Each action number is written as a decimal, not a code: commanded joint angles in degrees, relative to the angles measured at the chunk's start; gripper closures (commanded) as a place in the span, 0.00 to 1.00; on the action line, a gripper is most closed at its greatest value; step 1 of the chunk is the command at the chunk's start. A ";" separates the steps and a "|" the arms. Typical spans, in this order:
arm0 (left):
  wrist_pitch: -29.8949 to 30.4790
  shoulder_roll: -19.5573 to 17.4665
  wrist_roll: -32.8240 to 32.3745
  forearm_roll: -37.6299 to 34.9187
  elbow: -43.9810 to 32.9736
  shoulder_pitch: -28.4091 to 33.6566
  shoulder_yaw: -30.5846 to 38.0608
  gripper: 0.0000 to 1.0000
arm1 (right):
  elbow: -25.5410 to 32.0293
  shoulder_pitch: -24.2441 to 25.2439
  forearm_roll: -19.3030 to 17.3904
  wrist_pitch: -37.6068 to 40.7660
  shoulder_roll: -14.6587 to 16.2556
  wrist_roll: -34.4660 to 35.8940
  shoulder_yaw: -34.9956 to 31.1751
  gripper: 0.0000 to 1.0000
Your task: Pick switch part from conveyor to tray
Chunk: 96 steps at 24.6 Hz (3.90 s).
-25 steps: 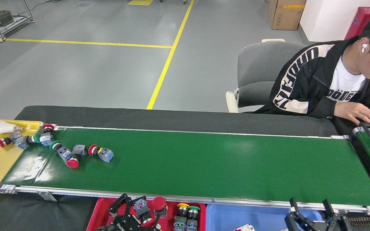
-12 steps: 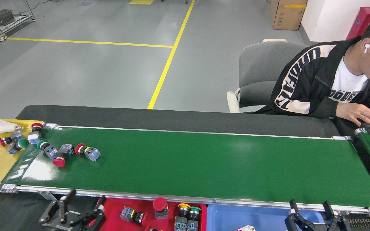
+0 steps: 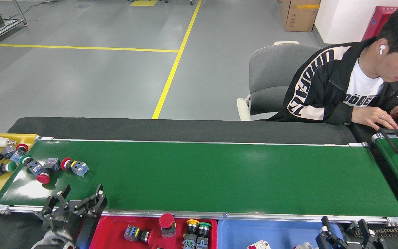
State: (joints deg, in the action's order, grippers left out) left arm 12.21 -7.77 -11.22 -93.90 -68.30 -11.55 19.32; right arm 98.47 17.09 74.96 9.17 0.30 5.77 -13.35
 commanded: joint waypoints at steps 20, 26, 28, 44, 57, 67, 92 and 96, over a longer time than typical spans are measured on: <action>-2.63 -16.23 2.17 7.41 35.78 -20.61 1.07 0.94 | -0.04 -2.32 -0.16 3.57 0.58 0.39 1.74 0.01; 2.73 -8.93 1.73 9.79 9.78 -7.44 0.98 0.93 | -0.04 -1.79 -0.16 3.31 0.41 0.47 1.13 0.01; 6.96 -5.86 1.73 10.40 -1.92 -0.66 0.98 0.92 | -0.04 -1.62 -0.25 3.05 0.41 0.39 0.34 0.01; 32.79 -1.37 1.99 10.31 -31.28 18.50 -20.38 0.80 | 0.75 0.40 -4.47 3.84 0.67 -1.55 -6.43 0.01; 32.79 1.18 2.26 16.47 -31.19 23.24 -9.92 0.00 | 2.86 -2.94 -2.98 3.66 -2.67 -4.89 -4.50 0.02; 12.93 9.79 1.29 10.49 -33.39 23.24 -2.36 0.00 | 2.95 -0.12 0.01 10.16 -3.46 -2.78 -2.04 0.02; 3.35 14.62 4.63 4.86 -33.56 22.72 -7.72 0.01 | 2.95 2.78 2.03 0.23 -4.87 1.53 -6.52 0.02; 3.35 14.62 4.63 6.62 -33.56 23.42 -4.56 0.01 | 2.95 1.90 2.21 0.15 -4.52 1.53 -1.95 0.02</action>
State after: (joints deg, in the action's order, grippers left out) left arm 15.63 6.63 -6.82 -87.64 -101.05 12.13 14.48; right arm 100.60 19.33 77.13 9.53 -4.39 6.82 -15.58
